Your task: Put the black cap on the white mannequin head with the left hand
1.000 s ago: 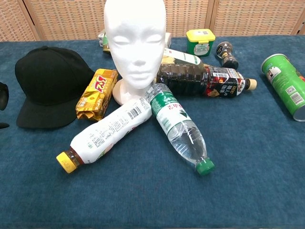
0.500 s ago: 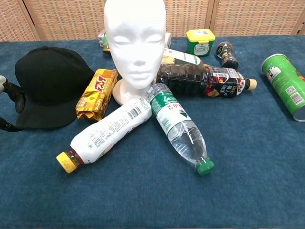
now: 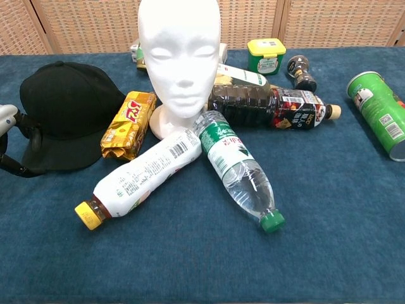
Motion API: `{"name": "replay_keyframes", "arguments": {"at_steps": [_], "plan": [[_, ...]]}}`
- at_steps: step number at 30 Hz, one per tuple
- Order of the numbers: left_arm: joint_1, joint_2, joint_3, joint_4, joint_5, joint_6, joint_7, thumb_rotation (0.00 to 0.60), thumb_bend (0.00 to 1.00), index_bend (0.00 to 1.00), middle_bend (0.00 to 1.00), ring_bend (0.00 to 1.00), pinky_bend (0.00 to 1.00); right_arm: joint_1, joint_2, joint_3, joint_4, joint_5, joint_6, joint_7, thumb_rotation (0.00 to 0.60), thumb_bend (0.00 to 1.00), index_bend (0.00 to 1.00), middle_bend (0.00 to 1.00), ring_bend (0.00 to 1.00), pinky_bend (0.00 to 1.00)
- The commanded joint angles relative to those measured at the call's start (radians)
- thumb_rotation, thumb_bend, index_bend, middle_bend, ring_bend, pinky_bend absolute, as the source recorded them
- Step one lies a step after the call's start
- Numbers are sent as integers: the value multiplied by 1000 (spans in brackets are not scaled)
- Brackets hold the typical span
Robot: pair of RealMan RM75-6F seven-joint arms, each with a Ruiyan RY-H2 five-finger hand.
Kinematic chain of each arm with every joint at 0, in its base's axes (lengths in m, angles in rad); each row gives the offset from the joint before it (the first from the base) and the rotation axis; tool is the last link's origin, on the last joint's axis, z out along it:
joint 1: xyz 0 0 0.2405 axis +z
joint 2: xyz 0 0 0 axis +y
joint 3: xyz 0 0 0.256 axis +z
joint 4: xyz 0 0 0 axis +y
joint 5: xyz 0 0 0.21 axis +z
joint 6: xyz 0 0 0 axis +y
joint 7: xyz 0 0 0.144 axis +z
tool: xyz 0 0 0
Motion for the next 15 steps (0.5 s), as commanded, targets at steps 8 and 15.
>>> {"name": "replay_keyframes", "arguments": {"at_steps": [8,15], "plan": [[-4,-43,-2,55,5,21,-3,600,85,598,536,342,561,-7,-6,1,18,1,9,18,600,117,447,465,478,494],[-11,-82,-5,99,0,15,-26,600,86,598,536,343,551,-19,-6,2,29,5,24,30,600,117,451,465,479,499]]}}
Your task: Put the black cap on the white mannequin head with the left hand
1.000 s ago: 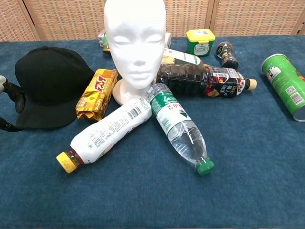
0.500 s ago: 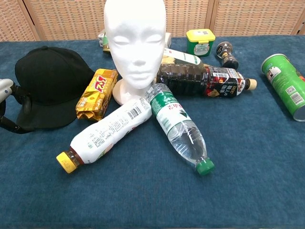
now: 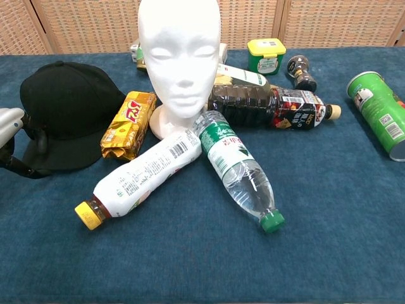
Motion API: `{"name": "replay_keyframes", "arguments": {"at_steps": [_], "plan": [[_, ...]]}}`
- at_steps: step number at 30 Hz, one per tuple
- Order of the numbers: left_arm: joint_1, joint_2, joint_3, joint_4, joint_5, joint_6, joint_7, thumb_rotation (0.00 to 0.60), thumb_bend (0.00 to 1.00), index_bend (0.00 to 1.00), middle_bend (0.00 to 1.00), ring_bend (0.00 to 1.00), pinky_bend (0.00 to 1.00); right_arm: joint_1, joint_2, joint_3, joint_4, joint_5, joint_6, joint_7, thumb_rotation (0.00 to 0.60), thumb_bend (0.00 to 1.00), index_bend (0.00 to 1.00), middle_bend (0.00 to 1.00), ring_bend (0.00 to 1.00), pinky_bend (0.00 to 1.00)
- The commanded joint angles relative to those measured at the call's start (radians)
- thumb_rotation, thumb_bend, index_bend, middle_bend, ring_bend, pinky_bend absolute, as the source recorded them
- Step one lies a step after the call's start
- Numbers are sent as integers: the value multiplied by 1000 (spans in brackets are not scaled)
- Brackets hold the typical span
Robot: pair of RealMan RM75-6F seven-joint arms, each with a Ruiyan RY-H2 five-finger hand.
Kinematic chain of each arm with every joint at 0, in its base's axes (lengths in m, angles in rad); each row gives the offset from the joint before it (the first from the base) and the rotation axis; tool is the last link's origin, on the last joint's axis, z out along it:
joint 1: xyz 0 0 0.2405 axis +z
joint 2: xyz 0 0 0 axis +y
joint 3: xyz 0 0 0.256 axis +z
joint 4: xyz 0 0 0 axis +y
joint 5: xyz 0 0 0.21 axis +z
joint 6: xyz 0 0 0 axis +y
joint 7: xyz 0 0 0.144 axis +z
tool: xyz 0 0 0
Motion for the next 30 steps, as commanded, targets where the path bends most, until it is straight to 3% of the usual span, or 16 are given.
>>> {"name": "replay_keyframes", "arguments": {"at_steps": [1,8,17,30], "plan": [[-3,-14,-2,12,-6,-9,-14,600,85,598,535,343,549,-4,2,0,2,2,4,3,600,117,451,465,479,499],[-12,-43,-17,55,-5,1,-41,600,85,598,535,343,547,-10,0,1,8,6,7,10,600,118,451,465,479,500],[-63,-88,-88,140,1,21,-119,600,85,597,535,342,546,-22,4,6,15,15,24,16,600,116,451,465,479,500],[-165,-60,-195,190,-66,-65,-153,600,93,559,485,305,538,-36,12,12,7,15,45,10,600,116,452,465,480,500]]}}
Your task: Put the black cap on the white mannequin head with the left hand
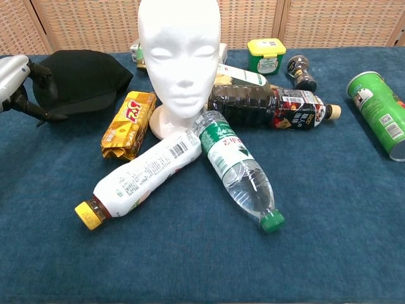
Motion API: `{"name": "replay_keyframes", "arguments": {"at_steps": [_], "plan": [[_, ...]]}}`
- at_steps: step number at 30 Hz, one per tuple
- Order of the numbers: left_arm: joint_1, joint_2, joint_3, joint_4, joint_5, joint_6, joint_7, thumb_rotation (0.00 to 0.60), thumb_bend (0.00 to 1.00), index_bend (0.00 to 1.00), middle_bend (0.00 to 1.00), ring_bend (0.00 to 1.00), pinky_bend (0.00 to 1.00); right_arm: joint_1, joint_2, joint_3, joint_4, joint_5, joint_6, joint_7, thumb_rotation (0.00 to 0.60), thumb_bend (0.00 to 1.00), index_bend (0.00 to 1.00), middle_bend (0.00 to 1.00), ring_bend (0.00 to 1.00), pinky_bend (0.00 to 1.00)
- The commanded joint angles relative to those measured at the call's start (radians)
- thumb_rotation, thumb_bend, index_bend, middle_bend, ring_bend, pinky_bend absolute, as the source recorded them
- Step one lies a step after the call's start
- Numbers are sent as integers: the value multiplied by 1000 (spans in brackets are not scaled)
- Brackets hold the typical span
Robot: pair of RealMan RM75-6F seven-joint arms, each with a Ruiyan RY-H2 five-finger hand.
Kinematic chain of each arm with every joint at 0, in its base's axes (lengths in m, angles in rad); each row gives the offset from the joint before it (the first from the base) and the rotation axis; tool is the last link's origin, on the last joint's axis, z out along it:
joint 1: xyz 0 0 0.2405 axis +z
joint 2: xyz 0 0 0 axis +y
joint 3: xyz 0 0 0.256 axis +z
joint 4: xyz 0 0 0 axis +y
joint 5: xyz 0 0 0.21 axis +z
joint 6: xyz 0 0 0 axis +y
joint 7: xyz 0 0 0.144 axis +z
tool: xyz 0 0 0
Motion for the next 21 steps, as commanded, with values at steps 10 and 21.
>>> {"name": "replay_keyframes", "arguments": {"at_steps": [10,21], "plan": [[-75,15,-53,98,-81,-119,-50,600,258,464,448,297,538,-8,9,7,-10,4,10,-9,600,117,451,465,479,500],[-140,37,-64,205,-105,-196,-68,600,549,444,434,295,586,-7,14,11,-25,3,8,-25,600,116,452,465,479,500]]}}
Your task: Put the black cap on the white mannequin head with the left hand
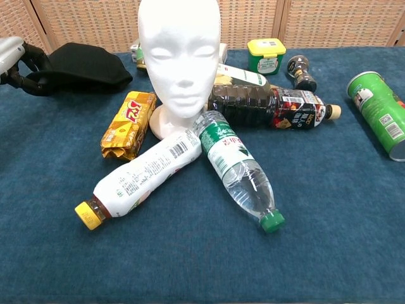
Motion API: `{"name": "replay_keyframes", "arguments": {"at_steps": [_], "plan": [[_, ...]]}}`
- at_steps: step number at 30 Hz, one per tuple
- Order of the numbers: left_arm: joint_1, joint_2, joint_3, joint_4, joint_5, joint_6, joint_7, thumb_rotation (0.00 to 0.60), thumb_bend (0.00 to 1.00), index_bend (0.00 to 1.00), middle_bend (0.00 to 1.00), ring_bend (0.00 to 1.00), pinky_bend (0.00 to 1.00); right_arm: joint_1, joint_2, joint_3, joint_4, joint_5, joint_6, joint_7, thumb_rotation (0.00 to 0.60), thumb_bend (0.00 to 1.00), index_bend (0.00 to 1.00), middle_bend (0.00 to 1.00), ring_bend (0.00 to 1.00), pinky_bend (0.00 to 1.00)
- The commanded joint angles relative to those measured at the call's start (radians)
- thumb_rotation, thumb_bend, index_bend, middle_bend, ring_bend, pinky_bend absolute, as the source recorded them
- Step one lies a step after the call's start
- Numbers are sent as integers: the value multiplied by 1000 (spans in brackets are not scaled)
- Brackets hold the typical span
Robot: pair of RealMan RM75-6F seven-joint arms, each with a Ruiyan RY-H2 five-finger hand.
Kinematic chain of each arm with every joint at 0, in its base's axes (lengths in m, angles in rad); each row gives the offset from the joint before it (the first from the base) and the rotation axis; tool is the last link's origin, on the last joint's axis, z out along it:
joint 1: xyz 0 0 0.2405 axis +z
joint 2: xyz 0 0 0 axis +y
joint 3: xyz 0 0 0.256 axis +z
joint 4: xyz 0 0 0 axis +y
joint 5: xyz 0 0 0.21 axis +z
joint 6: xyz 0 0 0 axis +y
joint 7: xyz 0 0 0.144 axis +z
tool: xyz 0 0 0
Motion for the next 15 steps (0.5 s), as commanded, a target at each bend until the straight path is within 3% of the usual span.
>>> {"name": "replay_keyframes", "arguments": {"at_steps": [1,6,15], "plan": [[-10,11,-2,9,-8,-13,2,600,555,444,433,295,594,0,3,1,-4,0,0,-2,600,116,452,465,480,500],[-7,40,-4,-13,-22,-10,-2,600,571,467,433,342,678,-1,6,1,-10,-1,-1,-3,600,116,452,465,480,500],[43,121,21,-118,23,102,-18,600,554,681,508,474,769,-2,6,3,-8,-5,3,2,600,117,452,465,480,500]]}}
